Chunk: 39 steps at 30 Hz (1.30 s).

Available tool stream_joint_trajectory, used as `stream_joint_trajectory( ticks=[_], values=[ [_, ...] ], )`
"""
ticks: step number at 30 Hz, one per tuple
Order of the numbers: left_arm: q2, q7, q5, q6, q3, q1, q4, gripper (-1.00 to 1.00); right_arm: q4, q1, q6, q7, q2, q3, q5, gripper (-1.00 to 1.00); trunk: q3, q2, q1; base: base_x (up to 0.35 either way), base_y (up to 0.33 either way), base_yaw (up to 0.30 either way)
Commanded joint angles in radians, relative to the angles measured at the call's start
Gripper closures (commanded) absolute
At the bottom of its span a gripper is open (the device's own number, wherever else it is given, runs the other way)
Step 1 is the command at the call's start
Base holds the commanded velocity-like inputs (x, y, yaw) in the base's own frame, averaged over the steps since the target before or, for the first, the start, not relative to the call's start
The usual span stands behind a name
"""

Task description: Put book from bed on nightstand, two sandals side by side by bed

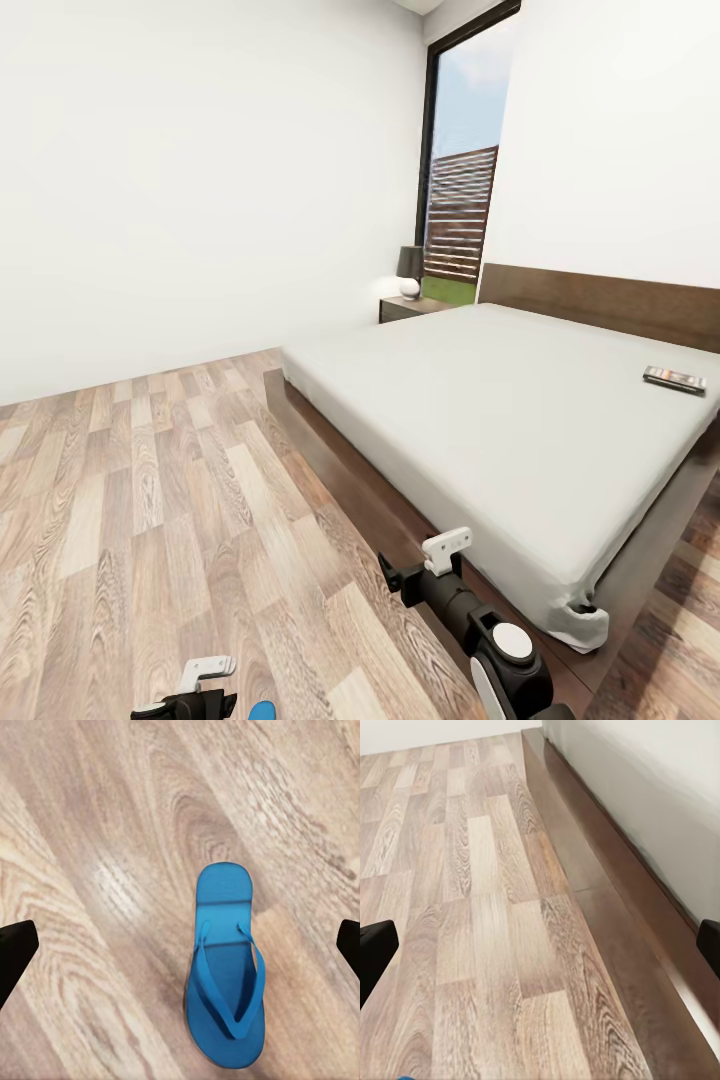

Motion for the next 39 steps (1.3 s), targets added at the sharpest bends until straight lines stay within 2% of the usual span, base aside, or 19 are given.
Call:
stream_joint_trajectory(
  ticks=[1,11,28,35,39],
  values=[
    [0.0,-0.004,0.008,0.007,0.002,0.0,-0.002,-1.0,-0.001,0.0,0.006,0.003,0.0,-0.001,0.0,-1.0,-0.001,0.0,0.0,0.0,0.0,0.0],
    [-0.001,-0.003,0.008,0.006,0.001,0.0,-0.002,-1.0,-0.002,0.0,0.0,0.004,0.0,0.001,0.0,-1.0,-0.005,0.0,0.0,0.0,0.0,0.0],
    [-0.001,-0.002,0.008,-0.011,0.001,0.0,-0.001,-1.0,-0.002,0.0,-0.001,0.004,0.0,0.001,0.001,-1.0,-0.063,-0.119,0.065,0.0,0.0,0.0],
    [-0.002,-0.001,0.007,-0.022,0.001,0.0,-0.001,-1.0,-0.001,0.0,-0.002,0.004,0.0,0.001,0.001,-1.0,-0.09,-0.121,0.068,0.0,0.0,0.0],
    [-0.003,0.002,0.007,-0.026,0.001,0.0,-0.001,-1.0,-0.001,0.0,-0.002,0.004,0.0,0.001,0.001,-1.0,-0.09,-0.121,0.068,0.0,0.0,0.0]
  ],
)
